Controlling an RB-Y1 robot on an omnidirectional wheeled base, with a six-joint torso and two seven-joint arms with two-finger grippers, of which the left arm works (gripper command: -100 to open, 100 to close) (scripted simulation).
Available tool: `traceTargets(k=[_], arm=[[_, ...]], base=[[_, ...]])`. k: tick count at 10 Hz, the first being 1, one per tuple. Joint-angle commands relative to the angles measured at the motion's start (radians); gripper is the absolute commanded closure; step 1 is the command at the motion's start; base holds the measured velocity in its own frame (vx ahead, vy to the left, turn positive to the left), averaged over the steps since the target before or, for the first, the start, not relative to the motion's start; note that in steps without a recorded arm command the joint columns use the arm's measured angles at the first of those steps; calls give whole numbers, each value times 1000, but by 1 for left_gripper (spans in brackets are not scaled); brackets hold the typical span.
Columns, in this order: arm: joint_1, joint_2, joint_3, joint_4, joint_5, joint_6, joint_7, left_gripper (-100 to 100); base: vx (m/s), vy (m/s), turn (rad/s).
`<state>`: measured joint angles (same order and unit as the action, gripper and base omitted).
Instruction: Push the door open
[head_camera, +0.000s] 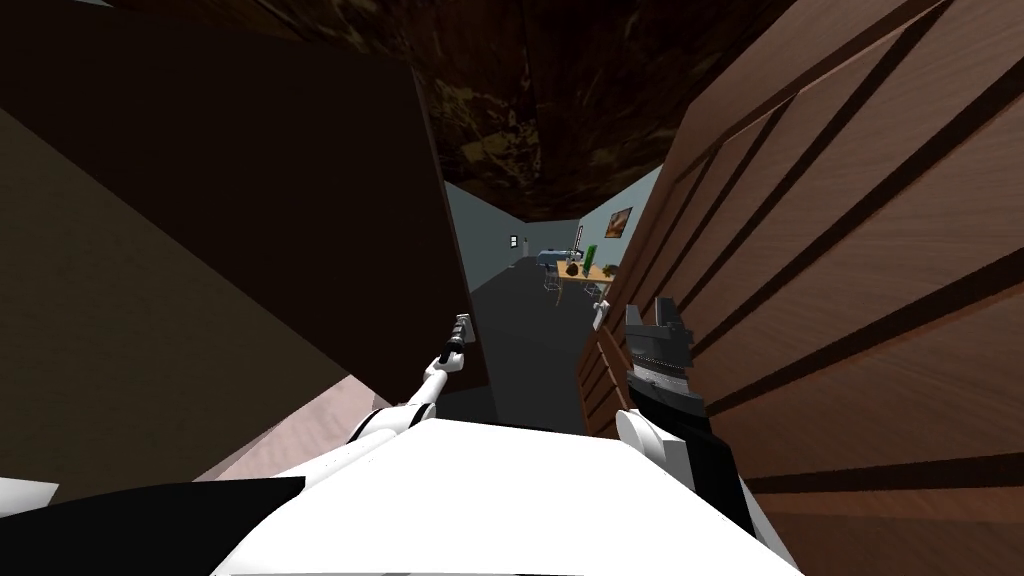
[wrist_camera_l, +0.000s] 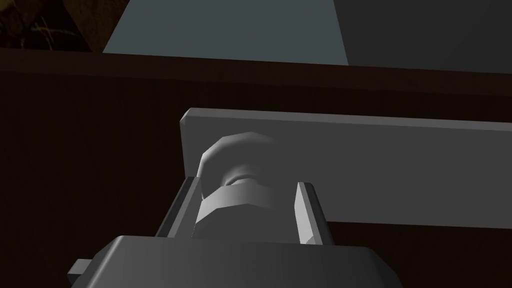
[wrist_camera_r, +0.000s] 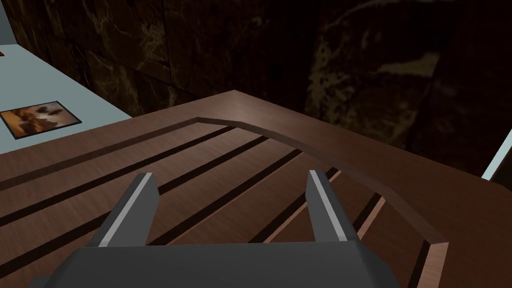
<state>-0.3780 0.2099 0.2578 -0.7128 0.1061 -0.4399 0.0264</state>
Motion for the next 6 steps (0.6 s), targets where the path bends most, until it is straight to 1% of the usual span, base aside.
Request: traceTargets(k=[1,3,6], arm=[[0,0,0,0,0,0,0,100],[-5,2,10,5,-1,-2,-2,100],[-11,2,21,15,-3,-6,-6,100]], base=[[87,-37,33],[137,-14,83],[193,-16,84]])
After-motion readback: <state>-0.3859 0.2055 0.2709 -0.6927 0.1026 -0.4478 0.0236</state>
